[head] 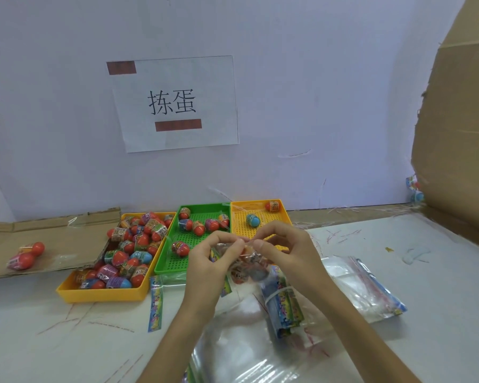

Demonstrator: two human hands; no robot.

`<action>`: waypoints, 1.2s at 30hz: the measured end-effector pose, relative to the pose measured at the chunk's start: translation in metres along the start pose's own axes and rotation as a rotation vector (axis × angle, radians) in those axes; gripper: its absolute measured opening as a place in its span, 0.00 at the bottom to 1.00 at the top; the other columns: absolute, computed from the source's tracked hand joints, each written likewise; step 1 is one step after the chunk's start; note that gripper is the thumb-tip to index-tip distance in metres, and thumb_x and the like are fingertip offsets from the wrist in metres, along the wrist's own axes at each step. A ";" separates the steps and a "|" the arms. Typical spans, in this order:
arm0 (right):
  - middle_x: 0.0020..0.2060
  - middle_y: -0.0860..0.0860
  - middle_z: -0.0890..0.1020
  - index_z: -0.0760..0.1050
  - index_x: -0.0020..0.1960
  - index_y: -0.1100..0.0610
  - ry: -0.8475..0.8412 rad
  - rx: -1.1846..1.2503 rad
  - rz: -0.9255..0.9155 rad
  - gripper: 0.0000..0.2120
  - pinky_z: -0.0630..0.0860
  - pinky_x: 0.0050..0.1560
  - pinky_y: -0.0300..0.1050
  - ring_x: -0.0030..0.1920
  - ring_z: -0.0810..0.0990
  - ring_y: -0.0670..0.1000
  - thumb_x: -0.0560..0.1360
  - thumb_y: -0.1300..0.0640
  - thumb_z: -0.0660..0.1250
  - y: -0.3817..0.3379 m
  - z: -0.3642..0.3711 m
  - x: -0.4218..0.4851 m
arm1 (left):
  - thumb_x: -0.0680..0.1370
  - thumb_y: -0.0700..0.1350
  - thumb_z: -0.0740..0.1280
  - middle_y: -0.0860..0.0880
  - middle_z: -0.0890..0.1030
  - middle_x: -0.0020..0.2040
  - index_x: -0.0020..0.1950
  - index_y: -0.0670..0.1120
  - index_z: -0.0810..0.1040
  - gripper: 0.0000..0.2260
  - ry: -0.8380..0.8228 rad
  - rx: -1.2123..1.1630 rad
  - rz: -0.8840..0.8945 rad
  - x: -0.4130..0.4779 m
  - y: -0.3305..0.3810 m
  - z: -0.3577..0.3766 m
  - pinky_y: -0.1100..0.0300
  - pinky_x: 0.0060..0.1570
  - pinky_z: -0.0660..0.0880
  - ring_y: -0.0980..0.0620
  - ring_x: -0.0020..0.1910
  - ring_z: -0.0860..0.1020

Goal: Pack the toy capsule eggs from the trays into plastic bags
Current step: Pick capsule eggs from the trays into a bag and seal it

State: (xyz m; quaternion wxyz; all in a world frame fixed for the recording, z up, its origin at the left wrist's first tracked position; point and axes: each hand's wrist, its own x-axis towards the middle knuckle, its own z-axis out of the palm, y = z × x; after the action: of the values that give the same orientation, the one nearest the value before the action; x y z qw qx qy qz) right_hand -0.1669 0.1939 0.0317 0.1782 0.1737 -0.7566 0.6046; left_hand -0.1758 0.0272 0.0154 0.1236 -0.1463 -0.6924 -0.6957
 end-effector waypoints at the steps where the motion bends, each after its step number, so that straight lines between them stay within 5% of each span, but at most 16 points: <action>1: 0.41 0.44 0.84 0.81 0.43 0.46 -0.008 0.014 0.012 0.10 0.82 0.42 0.43 0.43 0.83 0.48 0.77 0.60 0.72 -0.001 0.000 0.001 | 0.78 0.42 0.72 0.50 0.85 0.43 0.44 0.51 0.85 0.06 0.007 -0.016 -0.006 0.000 0.001 0.000 0.59 0.41 0.81 0.51 0.45 0.84; 5: 0.42 0.46 0.84 0.81 0.46 0.51 -0.076 0.060 0.068 0.05 0.81 0.40 0.42 0.43 0.84 0.52 0.78 0.60 0.72 -0.001 -0.003 0.002 | 0.75 0.50 0.73 0.51 0.84 0.42 0.43 0.52 0.84 0.03 0.061 -0.010 -0.011 0.000 0.001 0.001 0.60 0.42 0.81 0.54 0.43 0.83; 8: 0.44 0.47 0.83 0.81 0.47 0.52 -0.120 0.046 0.087 0.02 0.80 0.40 0.41 0.45 0.84 0.50 0.77 0.55 0.74 -0.002 -0.008 0.002 | 0.72 0.55 0.72 0.51 0.84 0.42 0.44 0.54 0.84 0.06 0.104 0.006 -0.021 0.000 0.000 0.002 0.51 0.45 0.83 0.52 0.45 0.82; 14: 0.42 0.45 0.83 0.80 0.43 0.48 -0.209 -0.053 0.140 0.07 0.80 0.42 0.39 0.42 0.84 0.48 0.72 0.51 0.78 -0.002 -0.015 -0.001 | 0.75 0.53 0.71 0.52 0.87 0.44 0.45 0.54 0.85 0.05 0.172 -0.044 -0.024 0.000 -0.002 0.004 0.59 0.40 0.82 0.56 0.43 0.85; 17: 0.40 0.50 0.84 0.80 0.42 0.51 -0.072 0.038 0.190 0.07 0.76 0.32 0.37 0.36 0.83 0.51 0.72 0.53 0.78 -0.002 -0.024 0.004 | 0.83 0.50 0.64 0.54 0.87 0.50 0.51 0.49 0.84 0.10 0.339 -0.138 -0.109 0.006 -0.005 -0.003 0.57 0.45 0.79 0.57 0.44 0.85; 21: 0.36 0.52 0.81 0.79 0.49 0.60 0.131 0.319 0.273 0.04 0.76 0.30 0.42 0.31 0.79 0.51 0.77 0.61 0.73 -0.003 -0.045 0.011 | 0.86 0.45 0.60 0.48 0.86 0.53 0.51 0.45 0.81 0.11 0.416 -0.163 -0.180 0.012 -0.008 -0.012 0.50 0.46 0.80 0.47 0.43 0.86; 27: 0.40 0.53 0.81 0.81 0.49 0.57 -0.349 0.215 0.376 0.04 0.81 0.39 0.41 0.38 0.81 0.51 0.76 0.58 0.73 -0.004 -0.069 0.035 | 0.86 0.42 0.59 0.48 0.85 0.49 0.48 0.44 0.80 0.12 0.457 -0.181 -0.196 0.014 -0.011 -0.019 0.58 0.33 0.82 0.48 0.38 0.86; 30: 0.47 0.58 0.80 0.78 0.51 0.61 0.206 0.602 0.414 0.03 0.82 0.44 0.44 0.42 0.84 0.52 0.79 0.63 0.68 0.006 -0.105 0.072 | 0.86 0.42 0.59 0.47 0.84 0.48 0.47 0.44 0.79 0.12 0.452 -0.221 -0.214 0.013 -0.010 -0.019 0.62 0.30 0.82 0.50 0.34 0.85; 32: 0.55 0.60 0.76 0.75 0.59 0.63 0.603 0.883 0.382 0.08 0.80 0.56 0.49 0.51 0.82 0.56 0.82 0.61 0.64 0.014 -0.142 0.097 | 0.86 0.42 0.59 0.47 0.84 0.48 0.47 0.44 0.79 0.12 0.442 -0.226 -0.234 0.012 -0.011 -0.018 0.63 0.29 0.81 0.45 0.38 0.84; 34: 0.67 0.61 0.70 0.67 0.73 0.62 0.732 0.868 0.430 0.19 0.76 0.66 0.56 0.64 0.78 0.61 0.84 0.58 0.63 0.027 -0.168 0.107 | 0.86 0.41 0.59 0.48 0.83 0.48 0.46 0.44 0.78 0.12 0.434 -0.218 -0.252 0.012 -0.012 -0.015 0.63 0.28 0.81 0.42 0.41 0.82; 36: 0.72 0.62 0.67 0.65 0.74 0.63 0.680 0.753 0.522 0.21 0.76 0.65 0.56 0.66 0.76 0.63 0.84 0.59 0.62 0.039 -0.171 0.105 | 0.86 0.41 0.59 0.48 0.84 0.48 0.46 0.44 0.78 0.12 0.408 -0.198 -0.253 0.012 -0.012 -0.012 0.59 0.28 0.81 0.41 0.40 0.82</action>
State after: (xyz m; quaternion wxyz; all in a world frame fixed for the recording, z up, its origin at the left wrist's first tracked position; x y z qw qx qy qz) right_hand -0.2668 0.3643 0.0839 0.1821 -0.1716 -0.4069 0.8785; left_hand -0.1919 0.0158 0.0093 0.1579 0.0733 -0.5944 -0.7851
